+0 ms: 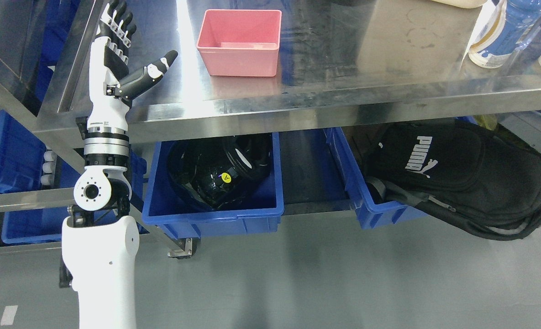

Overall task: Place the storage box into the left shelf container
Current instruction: 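Raise the left hand and reach toward the pink box on the table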

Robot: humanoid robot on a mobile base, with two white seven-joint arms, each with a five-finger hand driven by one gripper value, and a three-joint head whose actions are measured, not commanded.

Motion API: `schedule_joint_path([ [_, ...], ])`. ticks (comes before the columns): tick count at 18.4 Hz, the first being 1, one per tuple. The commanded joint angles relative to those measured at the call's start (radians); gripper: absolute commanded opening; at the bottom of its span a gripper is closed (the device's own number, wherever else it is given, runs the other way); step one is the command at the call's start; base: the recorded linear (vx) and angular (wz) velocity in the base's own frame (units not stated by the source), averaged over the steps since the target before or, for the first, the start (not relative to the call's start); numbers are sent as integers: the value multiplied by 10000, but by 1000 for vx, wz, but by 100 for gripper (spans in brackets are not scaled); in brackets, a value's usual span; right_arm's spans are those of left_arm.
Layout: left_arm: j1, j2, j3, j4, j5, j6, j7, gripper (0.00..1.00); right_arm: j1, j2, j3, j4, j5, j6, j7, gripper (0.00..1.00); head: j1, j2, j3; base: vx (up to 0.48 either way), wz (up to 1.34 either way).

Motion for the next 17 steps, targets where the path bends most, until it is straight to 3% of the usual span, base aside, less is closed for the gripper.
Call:
schedule_joint_path([
  [1, -58, 175, 92, 3, -9, 23, -84, 100, -184, -174, 0, -175, 0, -8, 4, 99, 0, 0, 0, 0, 0],
  [4, -836, 175, 229, 3, -9, 53, -694, 100, -184, -174, 0, -175, 0, -8, 4, 99, 0, -1, 0, 0, 0],
  [6, -1588, 319, 413, 18, -9, 434, -2070, 100, -184, -174, 0, -175, 0, -8, 4, 99, 0, -1, 0, 0, 0],
  [10, -2694, 2066, 414, 33, -9, 1921, -4925, 99, -184, -174, 0, -175, 0, -8, 4, 99, 0, -2, 0, 0, 0],
  [12, -3109, 3445, 78, 33, -70, 2261, -6825, 95, -184, -174, 0, -175, 0, -8, 4, 99, 0, -2, 0, 0, 0],
  [14, -3812, 4796, -991, 140, -467, 2598, -7508, 95, -184, -174, 0, -175, 0, -8, 4, 99, 0, -2, 0, 0, 0],
  [17, -4718, 4971, -2175, 217, -546, 2707, -7616, 95, -184, -174, 0, -175, 0, -8, 4, 99, 0, -2, 0, 0, 0],
])
